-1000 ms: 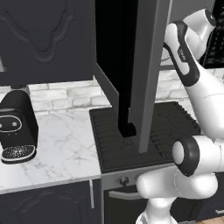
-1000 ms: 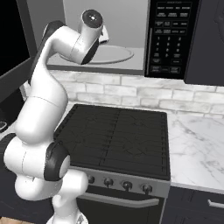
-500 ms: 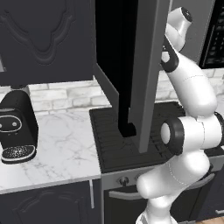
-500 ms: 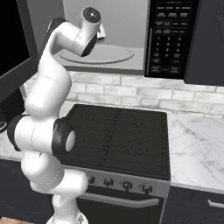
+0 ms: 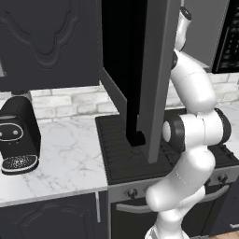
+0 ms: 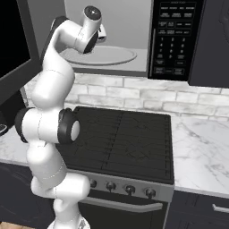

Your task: Pick the cup of tea, navigate to the dining table, and place it on the saucer.

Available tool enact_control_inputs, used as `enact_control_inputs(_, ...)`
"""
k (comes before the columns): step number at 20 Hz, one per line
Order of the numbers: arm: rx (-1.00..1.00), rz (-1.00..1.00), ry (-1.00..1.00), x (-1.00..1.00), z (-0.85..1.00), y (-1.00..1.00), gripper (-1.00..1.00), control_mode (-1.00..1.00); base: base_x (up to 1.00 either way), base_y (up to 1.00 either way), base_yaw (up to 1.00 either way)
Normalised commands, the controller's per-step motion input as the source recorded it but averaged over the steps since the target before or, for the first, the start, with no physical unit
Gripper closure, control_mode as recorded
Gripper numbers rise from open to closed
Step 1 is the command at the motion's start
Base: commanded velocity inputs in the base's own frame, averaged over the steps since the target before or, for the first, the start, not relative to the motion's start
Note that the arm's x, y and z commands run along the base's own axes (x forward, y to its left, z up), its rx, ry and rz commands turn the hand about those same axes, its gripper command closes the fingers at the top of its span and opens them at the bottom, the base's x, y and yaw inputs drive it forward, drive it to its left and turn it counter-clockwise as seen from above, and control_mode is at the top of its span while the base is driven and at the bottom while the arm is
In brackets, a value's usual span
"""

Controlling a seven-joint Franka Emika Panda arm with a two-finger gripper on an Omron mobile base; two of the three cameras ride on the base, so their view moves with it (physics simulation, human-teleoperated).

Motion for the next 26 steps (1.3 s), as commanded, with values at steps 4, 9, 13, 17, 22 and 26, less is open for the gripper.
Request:
enact_control_inputs(4, 0.00, 0.06, 0.00, 0.12, -0.04, -0.31, -1.00, -1.00, 0.00, 0.00, 0.00)
enact_control_inputs(9, 0.05, 0.08, 0.00, -0.04, 0.00, -0.19, -1.00, -1.00, 0.00, 0.00, 0.00)
enact_control_inputs(13, 0.06, 0.14, 0.00, -0.09, 0.00, 0.00, -1.00, -1.00, 0.00, 0.00, 0.00)
enact_control_inputs(17, 0.08, 0.13, 0.02, 0.00, 0.00, 0.00, -1.00, -1.00, 0.00, 0.00, 0.00)
enact_control_inputs(22, 0.08, 0.07, 0.00, 0.04, 0.00, 0.00, -1.00, -1.00, 0.00, 0.00, 0.00)
enact_control_inputs(26, 0.02, 0.01, 0.00, 0.02, 0.00, 0.00, -1.00, -1.00, 0.00, 0.00, 0.00)
